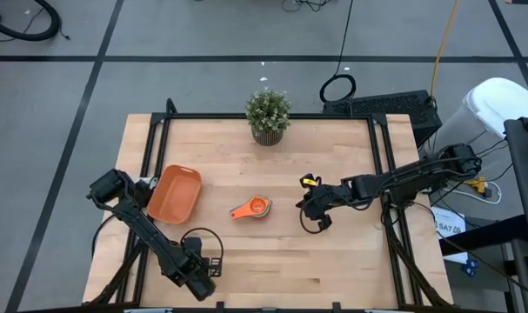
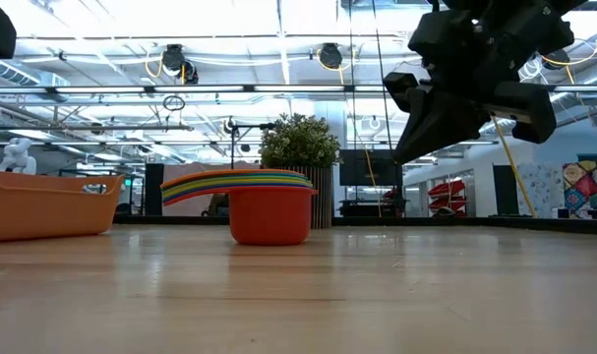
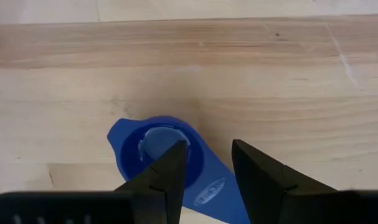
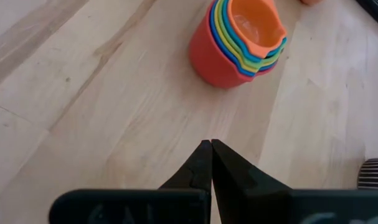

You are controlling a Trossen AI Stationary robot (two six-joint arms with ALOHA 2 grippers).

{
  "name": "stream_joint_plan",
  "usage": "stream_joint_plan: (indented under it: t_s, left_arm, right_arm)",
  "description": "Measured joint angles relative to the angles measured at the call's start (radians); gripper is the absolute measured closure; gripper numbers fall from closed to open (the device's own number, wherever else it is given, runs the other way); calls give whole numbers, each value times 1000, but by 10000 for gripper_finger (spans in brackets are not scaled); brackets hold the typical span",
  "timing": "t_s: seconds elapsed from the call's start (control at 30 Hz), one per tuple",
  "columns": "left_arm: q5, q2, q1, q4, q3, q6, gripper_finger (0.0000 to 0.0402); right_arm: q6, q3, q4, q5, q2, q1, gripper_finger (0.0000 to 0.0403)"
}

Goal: Nest measuring cups in basket
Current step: Stack the dark blue measuring cup on top of the orange measuring cup

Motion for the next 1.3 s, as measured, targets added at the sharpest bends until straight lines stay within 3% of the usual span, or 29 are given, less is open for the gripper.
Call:
stream_joint_plan:
  t_s: [0.57, 0.73, 0.93, 1.3]
  left_arm:
    - [25, 106, -8, 63, 0, 11, 268]
    - [22, 100, -8, 60, 0, 82, 279]
    - [30, 101, -4, 98, -1, 310, 380]
    - [-31, 103, 87, 127, 24, 861, 391]
  right_arm:
    - [29, -1, -10, 0, 0, 0, 403]
    - [19, -1, -6, 0, 0, 0, 403]
    - [15, -1, 1, 0, 0, 0, 403]
    - [69, -1, 73, 0, 0, 0, 403]
